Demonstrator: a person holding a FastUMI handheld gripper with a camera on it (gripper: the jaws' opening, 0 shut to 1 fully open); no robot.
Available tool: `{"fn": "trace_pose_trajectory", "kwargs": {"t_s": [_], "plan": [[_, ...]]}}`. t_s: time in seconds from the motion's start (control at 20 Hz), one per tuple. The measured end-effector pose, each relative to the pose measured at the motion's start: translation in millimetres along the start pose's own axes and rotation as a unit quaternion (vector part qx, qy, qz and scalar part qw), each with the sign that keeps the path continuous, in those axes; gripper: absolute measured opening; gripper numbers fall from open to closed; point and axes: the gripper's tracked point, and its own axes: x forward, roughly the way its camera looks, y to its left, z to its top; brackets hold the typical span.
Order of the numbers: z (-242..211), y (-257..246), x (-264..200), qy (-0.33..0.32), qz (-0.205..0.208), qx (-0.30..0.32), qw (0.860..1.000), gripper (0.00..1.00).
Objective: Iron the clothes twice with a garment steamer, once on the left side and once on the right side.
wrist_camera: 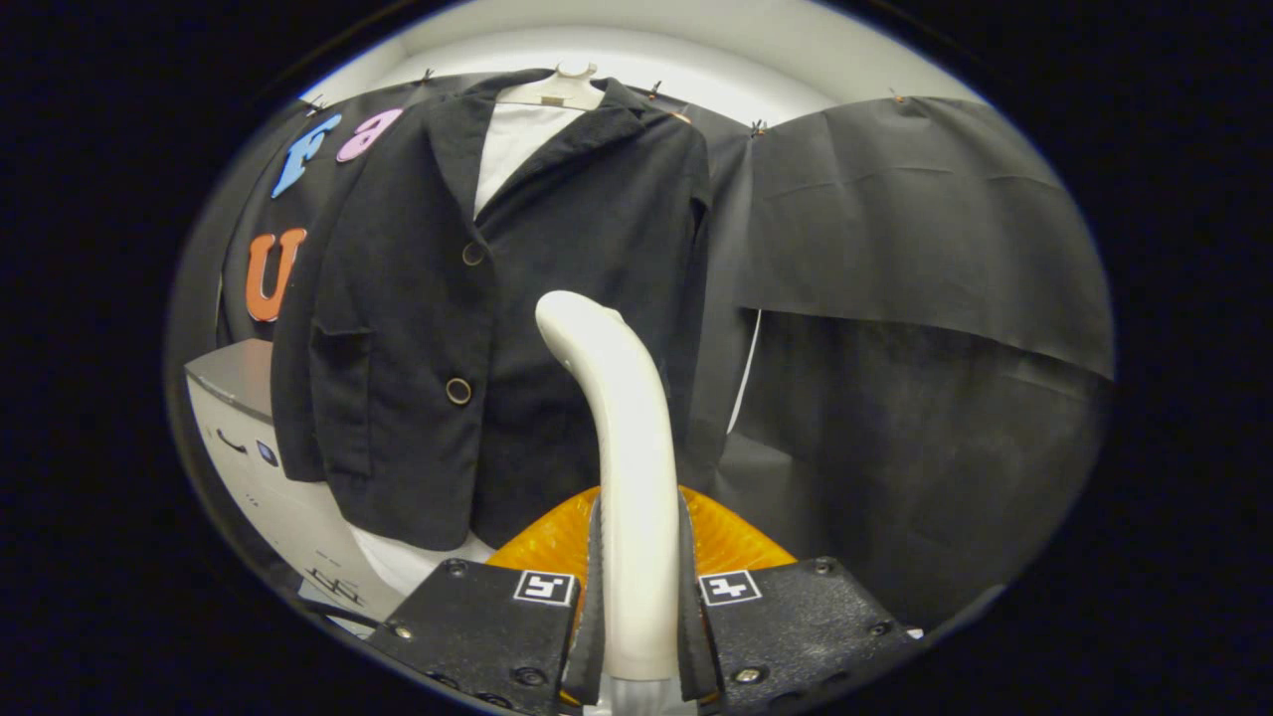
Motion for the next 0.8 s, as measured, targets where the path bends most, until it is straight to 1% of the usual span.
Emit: {"fn": "trace_pose_trajectory", "kwargs": {"t_s": [0.2,0.5,0.8], "plan": [[-32,9,-6,0.026,0.004,-0.01,1.0,0.32],[-96,21,-1,0.079,0.005,-0.028,0.997,0.32],[-141,29,2,0.117,0.006,-0.046,0.992,0.33]]}}
